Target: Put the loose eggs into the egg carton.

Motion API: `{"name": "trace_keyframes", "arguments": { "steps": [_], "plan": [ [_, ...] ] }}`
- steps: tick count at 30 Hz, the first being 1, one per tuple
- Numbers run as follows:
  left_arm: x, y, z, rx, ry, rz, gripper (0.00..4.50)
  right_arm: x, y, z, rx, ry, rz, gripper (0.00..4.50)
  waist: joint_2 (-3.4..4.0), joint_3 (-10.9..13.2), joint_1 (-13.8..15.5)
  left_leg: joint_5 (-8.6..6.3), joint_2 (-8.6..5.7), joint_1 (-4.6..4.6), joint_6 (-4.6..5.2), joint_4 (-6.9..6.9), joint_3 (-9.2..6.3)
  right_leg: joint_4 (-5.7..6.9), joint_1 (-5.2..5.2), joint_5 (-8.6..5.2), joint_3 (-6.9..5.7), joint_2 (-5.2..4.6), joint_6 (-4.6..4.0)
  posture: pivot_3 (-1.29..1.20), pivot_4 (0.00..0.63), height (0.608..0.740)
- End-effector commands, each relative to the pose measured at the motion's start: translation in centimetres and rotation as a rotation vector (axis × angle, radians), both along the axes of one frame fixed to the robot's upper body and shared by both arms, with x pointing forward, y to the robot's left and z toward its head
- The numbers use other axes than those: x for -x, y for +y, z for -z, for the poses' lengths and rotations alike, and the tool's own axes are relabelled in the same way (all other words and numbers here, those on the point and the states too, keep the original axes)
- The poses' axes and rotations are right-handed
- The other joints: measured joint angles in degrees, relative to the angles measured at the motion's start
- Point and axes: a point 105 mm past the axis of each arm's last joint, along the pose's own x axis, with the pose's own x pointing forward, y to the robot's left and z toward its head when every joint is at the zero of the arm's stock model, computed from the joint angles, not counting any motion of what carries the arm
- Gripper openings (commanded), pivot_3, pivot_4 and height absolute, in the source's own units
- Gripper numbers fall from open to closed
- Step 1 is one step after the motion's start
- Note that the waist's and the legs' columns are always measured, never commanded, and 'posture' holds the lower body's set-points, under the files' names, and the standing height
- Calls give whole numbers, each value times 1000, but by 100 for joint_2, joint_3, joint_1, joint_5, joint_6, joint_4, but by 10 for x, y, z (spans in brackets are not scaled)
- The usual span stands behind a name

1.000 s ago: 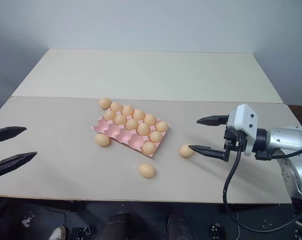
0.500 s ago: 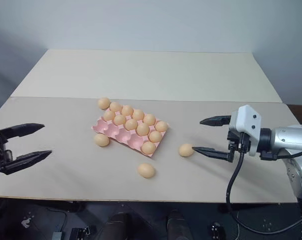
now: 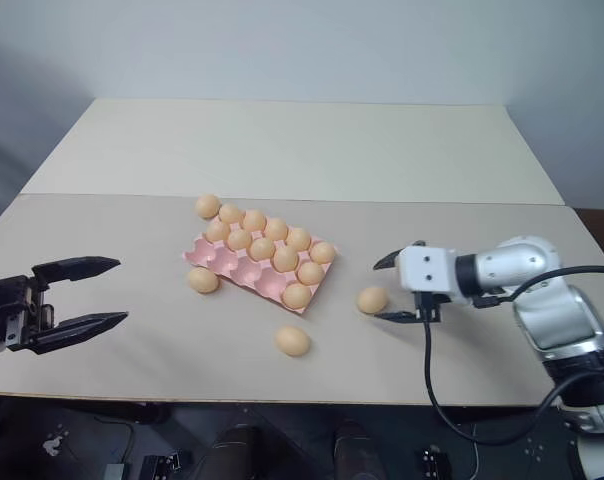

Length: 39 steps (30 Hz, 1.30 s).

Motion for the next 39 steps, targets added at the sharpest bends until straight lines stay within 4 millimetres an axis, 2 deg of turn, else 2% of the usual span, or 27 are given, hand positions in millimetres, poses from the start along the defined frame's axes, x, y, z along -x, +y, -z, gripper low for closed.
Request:
{"name": "trace_keyframes", "arguments": {
  "steps": [1,4,5,7,11,13,14,21,24,27,32,36,39],
  "plan": [
    [0,-2,-6,-18,-23,20,4466,-3,3,1,83,-45,-72,4500,0,0,1,0,0,0,0,0,1,0,0,0,0,0,0,0,150,740],
    [-1,-3,-5,-17,-25,19,4466,-14,6,11,121,-52,-72,4500,0,0,-3,0,1,2,0,0,0,0,0,0,-1,1,0,0,150,740],
    [0,-3,-5,-15,-27,19,4490,-17,6,13,138,-61,-76,4317,0,0,-4,0,1,2,0,0,-1,1,0,0,-1,1,0,0,150,740],
    [2,-3,-5,-15,-28,16,4500,-19,6,16,140,-44,-72,3899,0,0,-4,0,1,1,0,0,-1,1,-2,0,-1,1,0,0,150,740],
    [5,-1,-4,-20,-28,6,4500,-21,7,21,148,-42,-83,2559,0,0,-4,0,1,1,0,0,-1,2,-2,0,-1,1,-1,0,150,740],
    [7,-1,-5,-22,-29,2,4500,-22,9,18,131,-59,-80,1961,0,0,-8,0,1,3,0,0,-1,3,-2,0,0,1,-1,0,150,740],
    [8,-1,-5,-22,-30,0,4500,-22,10,14,117,-63,-83,1860,0,0,-10,0,2,3,0,0,-1,4,-2,0,-1,3,-1,0,150,740],
    [7,11,-14,-11,-64,-62,4500,-9,19,-29,2,-112,-135,1814,1,1,-2,0,2,2,0,0,-2,3,0,0,-1,1,-1,0,150,740],
    [5,16,-21,4,-89,-82,4500,-5,37,-47,-92,-122,-176,1814,1,1,-19,0,3,3,0,0,-2,3,0,0,-1,3,-1,0,150,740],
    [3,20,-25,-2,-103,-99,4500,-5,68,-61,-199,-131,-233,1814,1,1,-52,0,5,5,0,-1,-4,4,0,0,-2,4,-1,0,150,740],
    [4,24,-26,-11,-105,-116,4500,-15,115,-55,-231,-172,-271,1814,2,1,-102,0,4,0,0,-2,-7,9,-7,0,-5,4,-1,0,150,740],
    [6,25,-25,-10,-107,-126,4500,-28,153,-36,-224,-197,-236,1814,2,1,-127,0,4,1,-1,-2,-7,12,-8,1,-6,4,-2,0,150,740],
    [7,24,-24,-10,-108,-129,4500,-31,162,-30,-229,-187,-209,1814,2,1,-122,1,4,-1,-1,-3,-8,15,-12,1,-6,4,-2,0,150,740]
  ]
}}
